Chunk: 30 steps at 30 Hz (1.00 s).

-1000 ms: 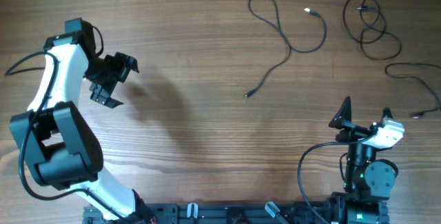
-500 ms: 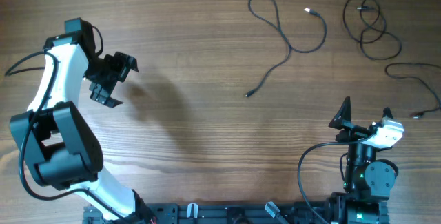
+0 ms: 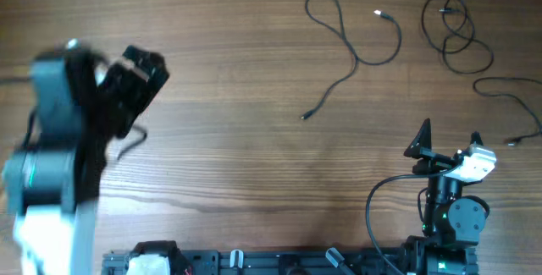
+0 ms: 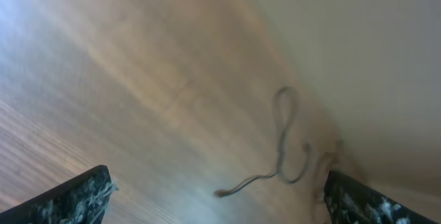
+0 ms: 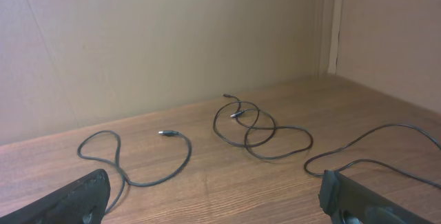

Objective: Untangle cables

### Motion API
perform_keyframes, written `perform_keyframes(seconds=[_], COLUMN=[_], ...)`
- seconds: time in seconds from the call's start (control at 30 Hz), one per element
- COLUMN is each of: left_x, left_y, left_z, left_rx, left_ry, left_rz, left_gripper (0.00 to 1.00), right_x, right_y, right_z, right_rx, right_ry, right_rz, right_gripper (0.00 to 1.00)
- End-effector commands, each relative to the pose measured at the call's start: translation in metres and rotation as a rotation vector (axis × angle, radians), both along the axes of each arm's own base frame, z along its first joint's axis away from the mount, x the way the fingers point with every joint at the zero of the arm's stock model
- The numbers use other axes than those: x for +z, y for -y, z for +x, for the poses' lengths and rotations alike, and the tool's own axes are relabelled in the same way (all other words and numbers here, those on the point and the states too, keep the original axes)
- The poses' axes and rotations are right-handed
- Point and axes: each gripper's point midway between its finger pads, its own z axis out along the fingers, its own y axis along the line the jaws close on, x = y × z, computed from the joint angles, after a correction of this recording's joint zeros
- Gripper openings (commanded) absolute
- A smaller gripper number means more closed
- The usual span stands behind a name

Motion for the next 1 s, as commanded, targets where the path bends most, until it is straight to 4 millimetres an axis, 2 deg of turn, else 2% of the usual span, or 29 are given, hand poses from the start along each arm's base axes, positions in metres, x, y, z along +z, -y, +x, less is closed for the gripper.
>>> perform_keyframes(seconds=[0.0, 0.1, 0.2, 0.3, 0.47, 0.6, 0.7, 0.83, 0.97], left_x=[0.049, 0.061, 0.057, 0.042, 0.012, -0.007, -0.019, -0.041, -0.046], left_y=[0.000, 0.001, -0.007, -0.009, -0.006, -0.001, -0.001, 0.005, 0.014], left_z=[-0.063, -0.118, -0.167, -0.194, -0.215, -0.206, -0.184, -0.141, -0.107], left_rx=[0.002, -0.014, 0.023, 0.029, 0.014, -0.008, -0.007, -0.037, -0.149], left_ry=[0.204, 0.292, 0.340, 0.338, 0.374, 0.450, 0.524, 0.565, 0.681], left_rz=[0.041, 0.036, 0.043, 0.044, 0.032, 0.017, 0.016, 0.010, 0.174], left_gripper=[1.00, 1.00, 1.00, 1.00, 1.00, 1.00, 1.00, 1.00, 1.00], right_x=[0.000, 0.000, 0.000, 0.000, 0.000, 0.000, 0.000, 0.000, 0.000], right_y=[-0.002, -0.002, -0.002, -0.002, -0.002, -0.002, -0.002, -0.002, -0.002], right_z=[0.000, 0.000, 0.000, 0.000, 0.000, 0.000, 0.000, 0.000, 0.000], right_rx=[0.016, 0.016, 0.016, 0.016, 0.016, 0.016, 0.016, 0.016, 0.016], right_ry=[0.004, 0.004, 0.004, 0.004, 0.004, 0.004, 0.004, 0.004, 0.004], right_rz=[-0.021, -0.021, -0.021, -0.021, -0.021, -0.021, -0.020, -0.021, -0.021], right_gripper=[1.00, 1.00, 1.00, 1.00, 1.00, 1.00, 1.00, 1.00, 1.00])
